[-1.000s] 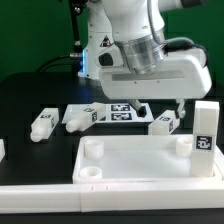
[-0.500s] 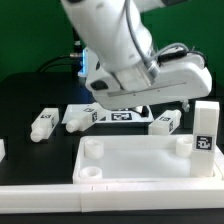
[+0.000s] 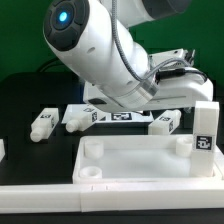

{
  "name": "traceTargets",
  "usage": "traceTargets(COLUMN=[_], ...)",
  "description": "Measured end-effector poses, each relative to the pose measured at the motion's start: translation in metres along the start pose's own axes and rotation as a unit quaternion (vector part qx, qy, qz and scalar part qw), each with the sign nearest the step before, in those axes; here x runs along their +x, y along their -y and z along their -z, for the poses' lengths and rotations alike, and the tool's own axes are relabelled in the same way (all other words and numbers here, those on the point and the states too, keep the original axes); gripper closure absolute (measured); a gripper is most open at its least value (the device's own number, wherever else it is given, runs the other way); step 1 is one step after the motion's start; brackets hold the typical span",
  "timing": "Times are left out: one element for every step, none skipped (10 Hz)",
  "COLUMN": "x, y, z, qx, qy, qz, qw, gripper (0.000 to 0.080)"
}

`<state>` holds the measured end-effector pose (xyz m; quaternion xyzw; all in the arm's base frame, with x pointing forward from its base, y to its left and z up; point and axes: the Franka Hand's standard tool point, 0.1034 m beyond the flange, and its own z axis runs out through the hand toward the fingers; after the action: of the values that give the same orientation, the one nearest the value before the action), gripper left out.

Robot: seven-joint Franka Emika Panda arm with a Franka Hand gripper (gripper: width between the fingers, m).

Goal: Assemble desk

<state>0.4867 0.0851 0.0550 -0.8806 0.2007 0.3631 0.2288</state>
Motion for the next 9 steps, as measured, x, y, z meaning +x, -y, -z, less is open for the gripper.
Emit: traceTargets(x=[-0.004, -0.004, -0.004, -0.004, -0.003, -0.003, -0.003, 0.002, 0.003], y=[0.001, -0.001, -0.001, -0.001, -0.002, -0.005, -0.018, -0.023, -0.023], z=[-0.005, -0.008, -0.006, -0.007, -0.007, -0.009, -0.018, -0.022, -0.021], qx=[0.013, 0.020, 0.011, 0.011, 0.011, 0.012, 0.016, 0.032, 0.030], qy=[0.017, 0.030, 0.025, 0.025, 0.026, 0.029, 0.051, 0.059, 0.058], qz=[-0.025, -0.040, -0.035, -0.034, -0.035, -0.041, -0.073, -0.098, -0.096], qw=[0.999, 0.999, 0.999, 0.999, 0.999, 0.999, 0.996, 0.993, 0.993], gripper=[0.0150, 0.0150, 0.0150, 0.0150, 0.0150, 0.0150, 0.0150, 0.0150, 0.0150])
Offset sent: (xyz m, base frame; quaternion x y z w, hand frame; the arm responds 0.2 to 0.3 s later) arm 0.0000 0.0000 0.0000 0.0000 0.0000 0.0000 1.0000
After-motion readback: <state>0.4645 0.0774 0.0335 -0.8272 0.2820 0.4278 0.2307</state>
